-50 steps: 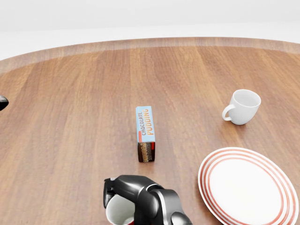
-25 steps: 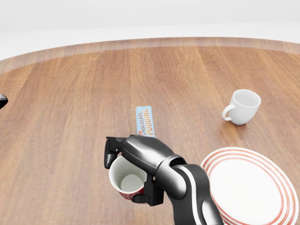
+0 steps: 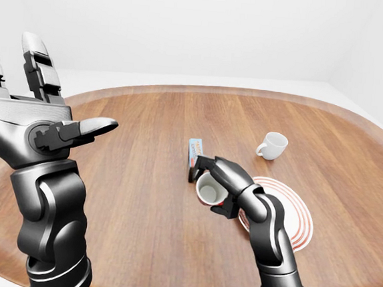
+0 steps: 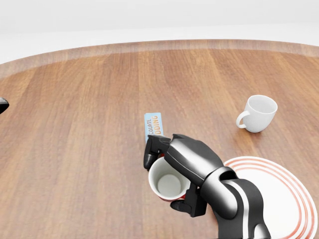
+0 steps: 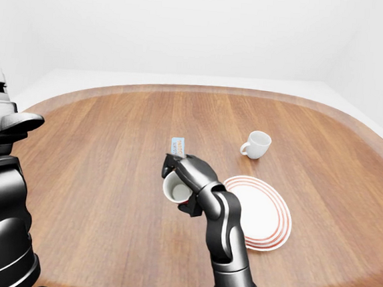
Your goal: Pick up the red mug and put it on the plate
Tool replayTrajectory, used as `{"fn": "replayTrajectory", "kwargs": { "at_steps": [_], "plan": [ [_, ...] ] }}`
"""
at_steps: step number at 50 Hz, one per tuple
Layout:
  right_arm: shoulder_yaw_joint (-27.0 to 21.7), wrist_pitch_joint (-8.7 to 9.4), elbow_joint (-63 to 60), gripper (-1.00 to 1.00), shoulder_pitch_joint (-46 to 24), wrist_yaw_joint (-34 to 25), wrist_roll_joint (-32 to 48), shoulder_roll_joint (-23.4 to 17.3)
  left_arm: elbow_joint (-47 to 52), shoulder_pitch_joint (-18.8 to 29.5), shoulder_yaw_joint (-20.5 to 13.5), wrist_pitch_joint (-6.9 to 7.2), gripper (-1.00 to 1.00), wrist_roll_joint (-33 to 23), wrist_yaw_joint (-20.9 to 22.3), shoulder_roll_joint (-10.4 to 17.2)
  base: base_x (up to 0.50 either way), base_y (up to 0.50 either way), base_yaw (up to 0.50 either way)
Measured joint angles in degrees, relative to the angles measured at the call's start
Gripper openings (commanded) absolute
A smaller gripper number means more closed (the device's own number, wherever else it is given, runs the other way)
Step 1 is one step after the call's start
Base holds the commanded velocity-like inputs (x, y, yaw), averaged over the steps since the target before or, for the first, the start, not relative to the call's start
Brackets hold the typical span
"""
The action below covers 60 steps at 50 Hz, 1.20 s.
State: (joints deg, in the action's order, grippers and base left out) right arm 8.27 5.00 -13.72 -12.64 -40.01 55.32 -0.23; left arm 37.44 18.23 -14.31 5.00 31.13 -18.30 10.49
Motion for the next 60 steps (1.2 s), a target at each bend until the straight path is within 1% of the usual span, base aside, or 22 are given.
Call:
{"fn": "replayTrajectory", "kwargs": {
  "at_steps": [11, 30, 45, 52, 60],
  "plan": [
    [-2.4, 0.0, -2.5, -1.0, 1.8, 0.0, -0.7, -2.0, -0.3, 0.1, 0.0, 0.0, 1.0, -0.2, 0.1, 0.0, 0.0, 0.0, 0.0],
    [-12.5, 0.0, 0.0, -1.0, 2.9, 0.0, -7.0, -8.8, 0.1, 0.1, -0.3, 0.0, 1.0, 0.3, -0.2, 0.3, 0.0, 0.0, 0.0],
    [-19.5, 0.0, 8.4, -1.0, 1.5, 1.0, -13.4, -15.1, 0.3, 0.3, -0.8, 0.0, 1.0, 1.0, -0.6, 0.7, 0.0, 0.0, 0.0],
    [-21.4, 0.0, 13.2, -1.0, 1.2, 3.2, -16.2, -17.1, 0.2, 0.4, -0.9, 0.0, 1.0, 1.2, -0.8, 0.9, 0.0, 0.0, 0.0],
    [-22.8, 0.0, 21.0, -1.0, 0.7, 7.3, -19.7, -18.9, 0.0, 0.5, -1.0, 0.0, 1.0, 1.4, -0.9, 1.0, 0.0, 0.0, 0.0]
  ]
}}
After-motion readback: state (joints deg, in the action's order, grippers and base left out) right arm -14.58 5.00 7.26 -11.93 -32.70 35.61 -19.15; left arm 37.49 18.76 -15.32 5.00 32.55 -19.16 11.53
